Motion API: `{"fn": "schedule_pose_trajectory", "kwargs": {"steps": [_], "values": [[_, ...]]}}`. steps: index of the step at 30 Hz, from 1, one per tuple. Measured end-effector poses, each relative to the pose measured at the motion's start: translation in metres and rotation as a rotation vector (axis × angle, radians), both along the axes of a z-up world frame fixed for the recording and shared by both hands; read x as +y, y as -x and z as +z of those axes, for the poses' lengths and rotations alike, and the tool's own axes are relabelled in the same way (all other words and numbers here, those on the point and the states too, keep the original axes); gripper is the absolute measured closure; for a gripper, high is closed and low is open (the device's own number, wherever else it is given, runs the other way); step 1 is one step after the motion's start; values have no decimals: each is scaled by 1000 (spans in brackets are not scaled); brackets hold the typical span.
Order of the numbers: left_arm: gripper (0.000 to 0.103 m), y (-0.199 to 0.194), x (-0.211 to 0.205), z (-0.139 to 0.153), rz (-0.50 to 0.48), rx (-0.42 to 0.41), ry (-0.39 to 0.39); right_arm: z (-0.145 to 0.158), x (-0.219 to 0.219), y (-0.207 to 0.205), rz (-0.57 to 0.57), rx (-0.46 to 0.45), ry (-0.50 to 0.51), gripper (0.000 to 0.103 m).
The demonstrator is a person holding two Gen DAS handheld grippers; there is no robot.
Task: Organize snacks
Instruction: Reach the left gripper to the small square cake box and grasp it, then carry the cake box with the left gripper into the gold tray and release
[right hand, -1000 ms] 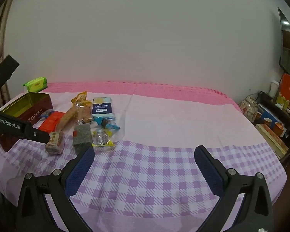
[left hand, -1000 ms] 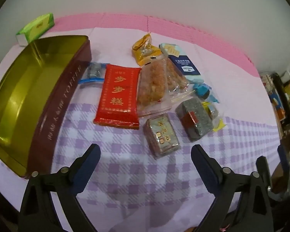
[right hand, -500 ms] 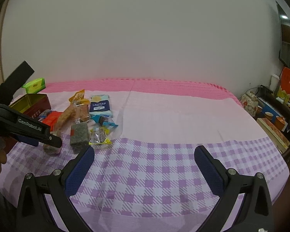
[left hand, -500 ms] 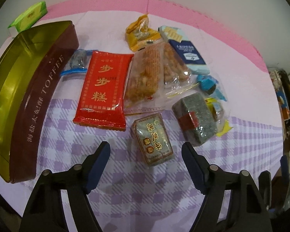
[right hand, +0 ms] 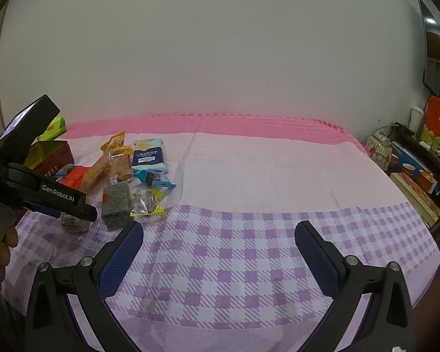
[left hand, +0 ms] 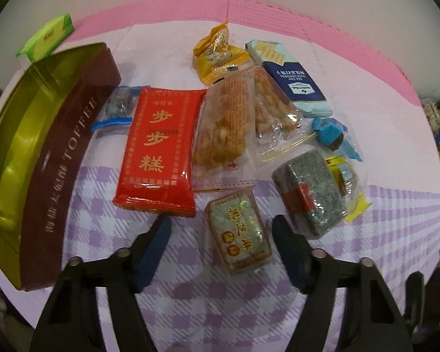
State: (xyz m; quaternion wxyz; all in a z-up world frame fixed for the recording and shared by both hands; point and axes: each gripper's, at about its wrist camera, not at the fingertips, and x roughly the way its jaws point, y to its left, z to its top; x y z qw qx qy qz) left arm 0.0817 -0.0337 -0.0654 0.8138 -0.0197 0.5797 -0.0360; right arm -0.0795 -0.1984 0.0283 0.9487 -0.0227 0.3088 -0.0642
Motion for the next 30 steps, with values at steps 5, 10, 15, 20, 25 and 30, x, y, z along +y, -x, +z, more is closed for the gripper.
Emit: {"fn": "schedule_pose_trajectory", "kwargs": {"steps": [5,10,15,20,25,30], "values": [[74,11,-13,2,-71,-31,-43,-2,0,-4,-4,15,3,0],[74,36,-10,8,-96,-41,-25,-3,-3,-6,-10,21,-9,0],[74,65,-8,27,-119,-68,-26,-4,-5,-7,-15,28,-14,0],[74,82,-4,49,-141,-103,-27,-6,-3,-9,-16,38,-10,0],[74,84,6,73,-151,-144,-28,-7,-3,-11,-18,48,-6,0],[74,81,21,87,-128,-167,-26,-10,-1,-13,-16,58,6,0]]}}
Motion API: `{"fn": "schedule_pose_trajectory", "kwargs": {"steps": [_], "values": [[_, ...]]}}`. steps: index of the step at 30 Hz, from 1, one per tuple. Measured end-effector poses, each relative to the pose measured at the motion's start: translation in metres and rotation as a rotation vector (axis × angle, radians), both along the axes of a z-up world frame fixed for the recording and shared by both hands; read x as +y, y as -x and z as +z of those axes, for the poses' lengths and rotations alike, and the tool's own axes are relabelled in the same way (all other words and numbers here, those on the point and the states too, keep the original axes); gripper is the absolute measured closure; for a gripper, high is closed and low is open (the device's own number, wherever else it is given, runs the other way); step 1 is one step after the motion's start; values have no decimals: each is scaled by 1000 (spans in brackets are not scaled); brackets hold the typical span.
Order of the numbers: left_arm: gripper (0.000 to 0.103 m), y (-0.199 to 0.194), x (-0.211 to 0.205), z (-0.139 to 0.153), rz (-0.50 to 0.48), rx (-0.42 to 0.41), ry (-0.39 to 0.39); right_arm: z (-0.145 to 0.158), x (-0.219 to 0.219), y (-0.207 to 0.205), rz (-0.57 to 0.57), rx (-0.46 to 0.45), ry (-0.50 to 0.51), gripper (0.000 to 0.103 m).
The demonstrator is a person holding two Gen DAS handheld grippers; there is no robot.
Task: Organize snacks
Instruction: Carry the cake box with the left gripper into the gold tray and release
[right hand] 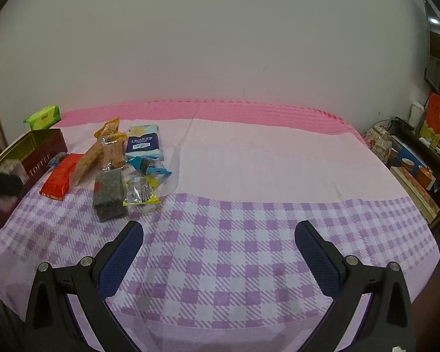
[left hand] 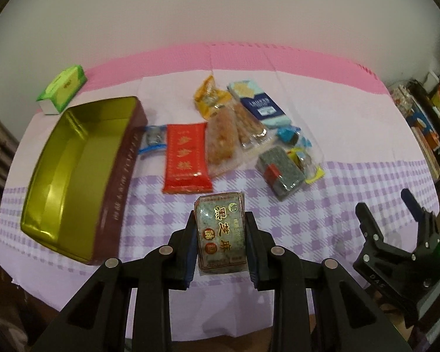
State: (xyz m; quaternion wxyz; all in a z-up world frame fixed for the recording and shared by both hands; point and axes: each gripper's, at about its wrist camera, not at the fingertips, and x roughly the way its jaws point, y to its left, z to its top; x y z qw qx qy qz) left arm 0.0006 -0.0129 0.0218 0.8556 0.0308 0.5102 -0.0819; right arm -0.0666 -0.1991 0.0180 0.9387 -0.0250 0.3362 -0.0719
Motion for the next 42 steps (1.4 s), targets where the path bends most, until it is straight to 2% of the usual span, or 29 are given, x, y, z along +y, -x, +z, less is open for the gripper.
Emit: {"fn": "schedule_pose_trajectory", "kwargs": {"steps": [11,21,33,38,42], "values": [[74,-10,41,21,58,-41,-24,-5,4,-3,2,21,19,0],[74,-36,96,31,101,-67,-117,-7,6,-4,3,41,28,0],[74,-122,184,13,134,18,-121,-10,8,-8,6,69,45,0],[74,-151,188,-1,105,24,-142,-12,9,-11,6,85,53,0],[74,-173,184,-16,79,61,-172,-13,10,-12,9,100,62,0]]}}
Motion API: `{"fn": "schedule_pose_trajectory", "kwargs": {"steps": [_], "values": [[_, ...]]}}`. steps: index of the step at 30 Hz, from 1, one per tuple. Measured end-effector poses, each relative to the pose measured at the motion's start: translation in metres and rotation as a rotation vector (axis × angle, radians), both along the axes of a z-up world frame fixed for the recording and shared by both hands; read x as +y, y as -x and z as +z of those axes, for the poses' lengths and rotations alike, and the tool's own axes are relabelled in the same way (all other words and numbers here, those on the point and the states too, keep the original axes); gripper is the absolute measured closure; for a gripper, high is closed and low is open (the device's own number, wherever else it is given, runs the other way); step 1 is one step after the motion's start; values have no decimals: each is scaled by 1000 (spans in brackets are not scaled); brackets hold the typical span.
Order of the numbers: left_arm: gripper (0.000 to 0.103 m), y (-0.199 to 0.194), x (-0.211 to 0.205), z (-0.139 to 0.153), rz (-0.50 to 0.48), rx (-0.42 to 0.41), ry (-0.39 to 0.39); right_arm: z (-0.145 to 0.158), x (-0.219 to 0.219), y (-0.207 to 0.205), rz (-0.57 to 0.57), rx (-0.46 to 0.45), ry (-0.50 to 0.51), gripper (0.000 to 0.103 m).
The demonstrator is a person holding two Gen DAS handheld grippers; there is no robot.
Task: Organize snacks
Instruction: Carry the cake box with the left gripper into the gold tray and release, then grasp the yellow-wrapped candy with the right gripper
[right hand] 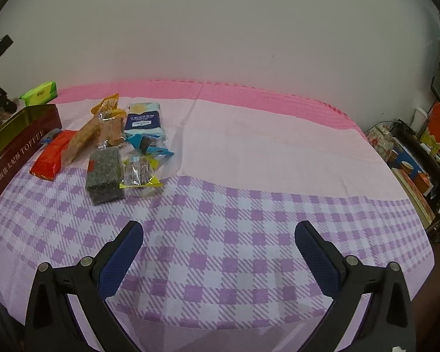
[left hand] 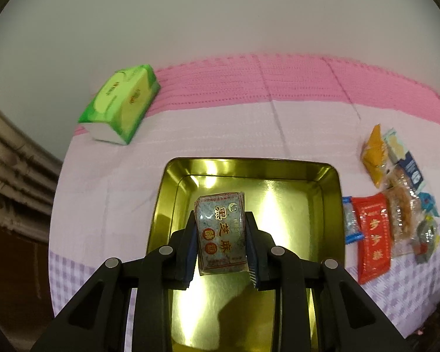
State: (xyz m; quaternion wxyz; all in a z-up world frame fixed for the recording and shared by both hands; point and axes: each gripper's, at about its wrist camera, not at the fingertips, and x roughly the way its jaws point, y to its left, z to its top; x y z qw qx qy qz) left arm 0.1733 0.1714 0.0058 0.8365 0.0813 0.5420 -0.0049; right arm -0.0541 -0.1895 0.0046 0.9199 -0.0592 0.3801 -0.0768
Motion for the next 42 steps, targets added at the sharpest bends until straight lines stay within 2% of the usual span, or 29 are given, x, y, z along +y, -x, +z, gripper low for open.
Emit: {"fn": "schedule_pose_trajectory", "kwargs": {"steps": [7,13,17,20,23,25,26,29,30,31,33,35,37,42], "values": [[74,-30,8,-23,31,32,-54,-2,1,-2,2,10,5,0],[72,-38,7,-37,44,18,-132,-4,1,-3,4,21,8,0],[66,-36,4,-36,23,6,-164,-4,0,-3,1,14,-11,0],[65,-29,8,-27,39,-22,-150,-2,-4,-2,4,0,-43,0],[65,-8,12,-7,65,-75,-88,5,-8,4,42,-32,-110,1],[62,13,14,9,89,-120,-47,7,-6,4,81,-36,-147,10],[57,24,15,17,102,-135,-25,9,-4,3,102,-30,-162,13],[51,65,13,38,110,-198,11,10,5,-4,166,-5,-172,41],[50,77,10,43,101,-215,10,11,8,-9,184,6,-173,57],[46,92,5,47,87,-232,-3,13,9,-14,199,15,-186,69],[39,116,-1,53,71,-254,-12,17,8,-24,217,21,-227,73],[38,138,-5,58,58,-263,39,19,11,-38,263,44,-258,73],[38,156,-10,61,49,-260,74,18,18,-48,291,64,-236,73],[37,180,-27,57,11,-247,104,7,25,-75,318,133,-231,73]]}}
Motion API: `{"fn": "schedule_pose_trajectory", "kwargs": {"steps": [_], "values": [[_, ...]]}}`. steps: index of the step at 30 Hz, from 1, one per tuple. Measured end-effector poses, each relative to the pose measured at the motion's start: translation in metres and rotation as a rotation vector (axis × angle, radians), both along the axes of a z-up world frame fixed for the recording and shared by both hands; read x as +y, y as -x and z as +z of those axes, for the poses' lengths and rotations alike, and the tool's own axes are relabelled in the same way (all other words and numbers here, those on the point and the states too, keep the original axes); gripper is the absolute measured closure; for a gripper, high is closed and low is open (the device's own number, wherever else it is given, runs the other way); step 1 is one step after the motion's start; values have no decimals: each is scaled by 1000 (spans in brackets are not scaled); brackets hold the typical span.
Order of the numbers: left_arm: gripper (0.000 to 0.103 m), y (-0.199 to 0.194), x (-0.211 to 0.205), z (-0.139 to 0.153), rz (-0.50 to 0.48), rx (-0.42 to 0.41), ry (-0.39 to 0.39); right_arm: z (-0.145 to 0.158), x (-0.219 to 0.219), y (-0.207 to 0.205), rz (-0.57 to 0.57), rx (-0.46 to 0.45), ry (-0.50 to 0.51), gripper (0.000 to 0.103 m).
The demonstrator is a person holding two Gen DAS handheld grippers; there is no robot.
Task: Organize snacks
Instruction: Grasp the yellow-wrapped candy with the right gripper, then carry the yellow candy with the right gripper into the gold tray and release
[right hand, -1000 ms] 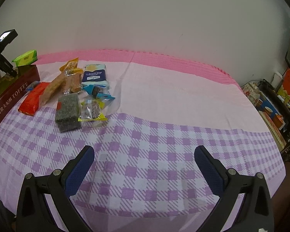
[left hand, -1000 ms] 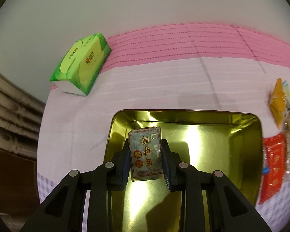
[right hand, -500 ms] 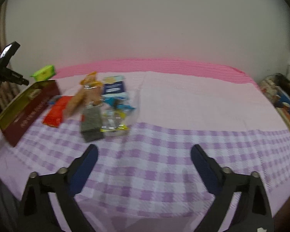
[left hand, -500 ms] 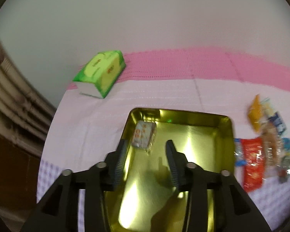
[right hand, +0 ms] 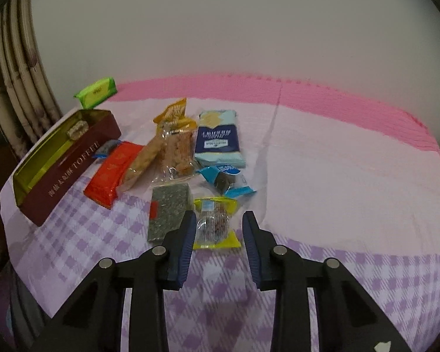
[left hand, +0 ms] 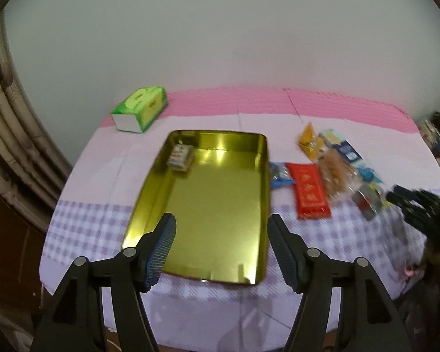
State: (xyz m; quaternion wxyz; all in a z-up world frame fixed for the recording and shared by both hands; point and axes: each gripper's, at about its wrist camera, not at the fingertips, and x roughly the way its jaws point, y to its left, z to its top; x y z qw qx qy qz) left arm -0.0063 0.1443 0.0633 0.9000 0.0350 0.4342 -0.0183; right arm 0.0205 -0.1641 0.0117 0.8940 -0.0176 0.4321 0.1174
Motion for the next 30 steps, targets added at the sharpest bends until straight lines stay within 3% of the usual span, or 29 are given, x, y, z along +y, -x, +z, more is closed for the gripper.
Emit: {"fn": "schedule_pose_trajectory", "kwargs": {"steps": [10,14,23,30], "values": [[37,4,-18,-19,-45,56,13,-27,2,-36,25,163,5,70],[37,8,-20,-15,-42,31,1,-26,4,-32,28,153,39,80],[37,20,-2,5,-3,-24,20,37,14,13,40,33,-46,80],[37,27,18,8,75,-66,-26,87,90,-7,189,-6,-154,80]]}}
